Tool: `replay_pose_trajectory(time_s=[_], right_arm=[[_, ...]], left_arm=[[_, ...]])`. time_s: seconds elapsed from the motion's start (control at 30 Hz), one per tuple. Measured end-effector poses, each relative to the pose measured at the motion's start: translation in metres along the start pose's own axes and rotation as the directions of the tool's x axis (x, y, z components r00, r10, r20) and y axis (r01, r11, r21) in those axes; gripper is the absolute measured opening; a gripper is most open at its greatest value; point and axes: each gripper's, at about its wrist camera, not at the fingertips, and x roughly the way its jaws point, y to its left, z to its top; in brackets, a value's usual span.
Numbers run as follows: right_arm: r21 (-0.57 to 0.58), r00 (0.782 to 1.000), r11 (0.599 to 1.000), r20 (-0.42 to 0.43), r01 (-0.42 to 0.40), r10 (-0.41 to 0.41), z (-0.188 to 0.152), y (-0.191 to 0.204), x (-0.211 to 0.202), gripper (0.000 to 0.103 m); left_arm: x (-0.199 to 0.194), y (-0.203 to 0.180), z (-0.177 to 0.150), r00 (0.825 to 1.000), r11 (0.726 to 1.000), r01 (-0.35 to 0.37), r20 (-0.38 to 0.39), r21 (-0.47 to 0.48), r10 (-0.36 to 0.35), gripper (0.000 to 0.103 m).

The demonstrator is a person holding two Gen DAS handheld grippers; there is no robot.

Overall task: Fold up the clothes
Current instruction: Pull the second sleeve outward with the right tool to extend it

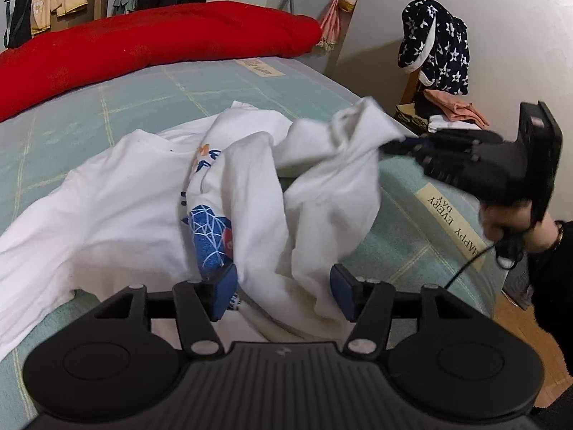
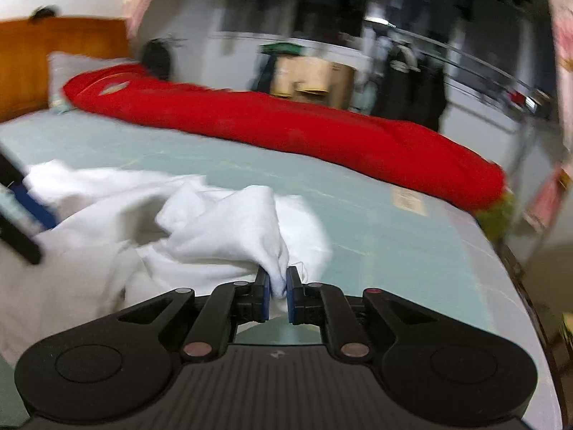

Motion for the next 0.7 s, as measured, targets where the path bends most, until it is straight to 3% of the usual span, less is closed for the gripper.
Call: replay_pose_trajectory(time_s=[0.1,0.2,0.23,0.3,0.37,0.47,0.53,0.63,0.7], right_arm=[[0.069,0.997,0.995,-0.017,0.074,-0.073,-0.001,-0.032,-0.012,0.012],[0.203,0.994,0.976,-0.084,0.083,-0.067,-0.007,-0.062,-0.014,0.017],[0.244,0.993,0.966,-0.099,0.084,-0.062,-0.01,-0.069,-0.015,0.026],[0.294,0.992,0.952,-0.109,0.09,-0.06,-0.017,-0.077,-0.022,0.029],[0.325,0.994,0.943,-0.106,0.073,-0.04,-0.026,-0.077,-0.029,0.04],[0.431,0.995,0.902,-0.092,-0.003,0.047,-0.044,-0.075,-0.037,0.057],[0.549,0.986,0.832,-0.079,-0.078,0.145,-0.063,-0.073,-0.035,0.062],[0.719,0.96,0.679,-0.059,-0.149,0.273,-0.093,-0.068,-0.023,0.065],[0.794,0.951,0.586,-0.031,-0.162,0.307,-0.109,-0.066,-0.01,0.067]], left_arm=[[-0.002,-0.006,0.0,1.0,1.0,0.007,-0.008,0.003,-0.007,0.059],[-0.006,-0.012,-0.001,1.0,1.0,0.013,-0.003,0.012,-0.013,0.06],[-0.007,-0.014,-0.001,1.0,1.0,0.013,0.0,0.014,-0.013,0.061],[-0.009,-0.016,-0.001,1.0,1.0,0.016,0.003,0.015,-0.016,0.061],[-0.011,-0.017,-0.001,1.0,1.0,0.013,0.003,0.017,-0.013,0.062],[-0.013,-0.018,-0.003,1.0,1.0,0.018,0.003,0.009,-0.018,0.062],[-0.013,-0.018,-0.004,1.0,1.0,0.025,0.002,0.0,-0.025,0.062],[-0.009,-0.018,-0.007,1.0,0.999,0.028,-0.008,-0.017,-0.028,0.062],[-0.007,-0.016,-0.008,0.999,0.999,0.031,-0.013,-0.026,-0.031,0.062]])
